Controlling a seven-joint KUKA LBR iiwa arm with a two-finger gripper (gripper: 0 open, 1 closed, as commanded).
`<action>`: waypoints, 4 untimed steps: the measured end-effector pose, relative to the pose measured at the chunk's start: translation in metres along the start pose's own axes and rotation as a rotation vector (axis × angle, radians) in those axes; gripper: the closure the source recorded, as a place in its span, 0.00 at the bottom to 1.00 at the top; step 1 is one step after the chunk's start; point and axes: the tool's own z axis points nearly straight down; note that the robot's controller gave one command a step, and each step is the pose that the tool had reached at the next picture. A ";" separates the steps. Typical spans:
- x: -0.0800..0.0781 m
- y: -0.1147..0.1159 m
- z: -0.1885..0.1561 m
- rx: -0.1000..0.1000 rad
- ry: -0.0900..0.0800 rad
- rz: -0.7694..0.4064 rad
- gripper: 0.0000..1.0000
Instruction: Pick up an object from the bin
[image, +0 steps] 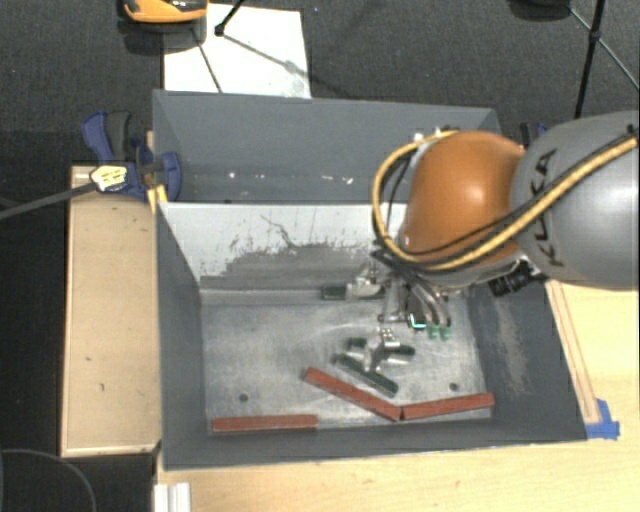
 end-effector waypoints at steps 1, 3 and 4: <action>-0.002 0.000 -0.005 -0.001 -0.008 0.002 0.00; -0.003 -0.038 0.115 0.000 -0.007 -0.028 1.00; -0.003 -0.038 0.115 0.000 -0.007 -0.027 1.00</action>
Offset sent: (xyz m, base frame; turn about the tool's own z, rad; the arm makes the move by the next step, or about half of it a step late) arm -0.0016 -0.0303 -0.1265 -0.0708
